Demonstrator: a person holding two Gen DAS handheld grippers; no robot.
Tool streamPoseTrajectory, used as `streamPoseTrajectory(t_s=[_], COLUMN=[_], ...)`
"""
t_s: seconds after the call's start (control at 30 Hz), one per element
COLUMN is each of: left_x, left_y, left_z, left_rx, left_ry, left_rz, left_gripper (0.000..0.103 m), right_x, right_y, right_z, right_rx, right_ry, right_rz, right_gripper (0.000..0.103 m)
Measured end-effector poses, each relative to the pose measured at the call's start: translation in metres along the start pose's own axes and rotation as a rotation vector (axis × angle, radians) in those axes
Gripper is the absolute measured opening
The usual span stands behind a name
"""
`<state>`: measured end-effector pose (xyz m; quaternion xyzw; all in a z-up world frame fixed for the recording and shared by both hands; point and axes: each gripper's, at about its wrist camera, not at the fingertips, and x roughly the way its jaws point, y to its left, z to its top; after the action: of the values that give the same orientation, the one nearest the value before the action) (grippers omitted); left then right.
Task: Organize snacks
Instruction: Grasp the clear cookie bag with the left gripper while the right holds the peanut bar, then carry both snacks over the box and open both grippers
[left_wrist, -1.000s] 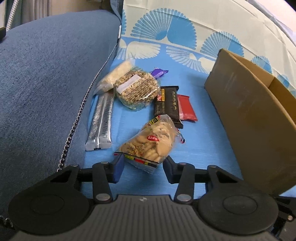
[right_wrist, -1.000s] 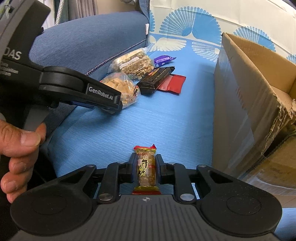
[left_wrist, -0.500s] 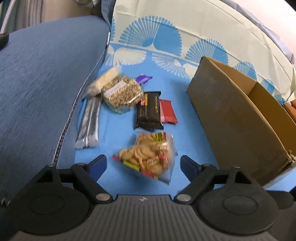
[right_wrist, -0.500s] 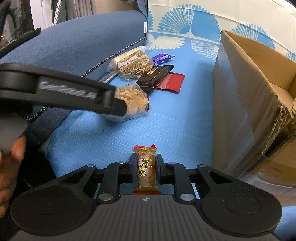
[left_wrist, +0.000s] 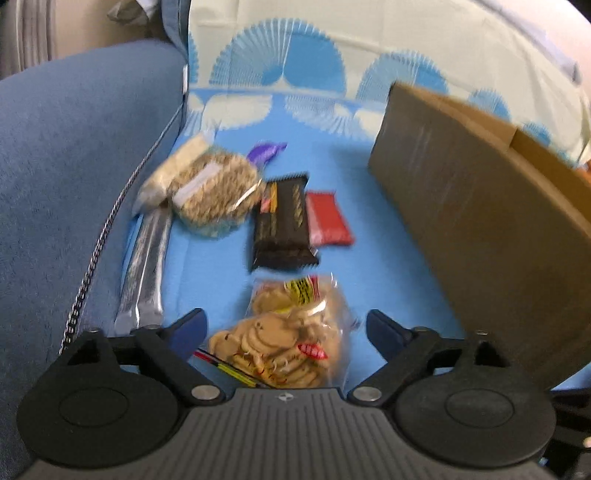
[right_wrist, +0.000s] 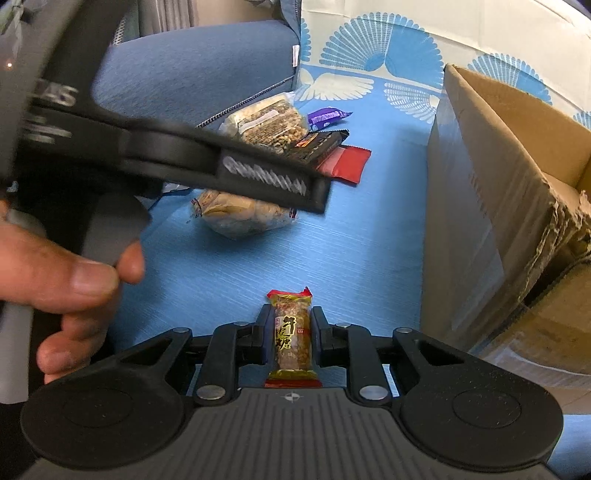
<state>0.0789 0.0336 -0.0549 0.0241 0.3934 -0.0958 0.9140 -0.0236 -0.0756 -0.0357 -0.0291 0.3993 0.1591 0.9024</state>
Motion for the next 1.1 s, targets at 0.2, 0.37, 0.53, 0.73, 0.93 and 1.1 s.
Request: streamPoseTrajectory(t_s=[0.2,0.37,0.53,0.73,0.93,1.1], left_x=[-0.003,-0.025,-0.051,-0.078,-0.089,-0.091], left_y=[0.003,0.012,0.025,0.029,0.037,0.041], left_z=[-0.003,-0.003,-0.005,-0.010,-0.014,-0.016], left_rx=[0.004,-0.040,-0.129,-0.141,-0.164,-0.173], left_ry=[0.011,-0.049,-0.089,-0.107,-0.097,-0.090], left_rz=[-0.012,-0.044,-0.109,-0.160,-0.200,-0.219], left_gripper=[0.062,0.054,0.054,0.054,0.054,0.054], right_x=[0.000,-0.004,-0.017,-0.045,-0.075,-0.103], right_y=[0.004,0.011,0.014,0.014,0.008,-0.003], right_z=[-0.002,-0.004,0.001,0.001,0.004,0.004], right_rx=[-0.030,-0.059,-0.071,-0.032,0.024,0.048], right_ry=[-0.014,-0.034,-0.074,-0.106,-0.150,-0.190], right_rz=[-0.016,-0.032,-0.036,-0.055,-0.073,-0.082], right_gripper=[0.022,0.020,0.019,0.019,0.019,0.019])
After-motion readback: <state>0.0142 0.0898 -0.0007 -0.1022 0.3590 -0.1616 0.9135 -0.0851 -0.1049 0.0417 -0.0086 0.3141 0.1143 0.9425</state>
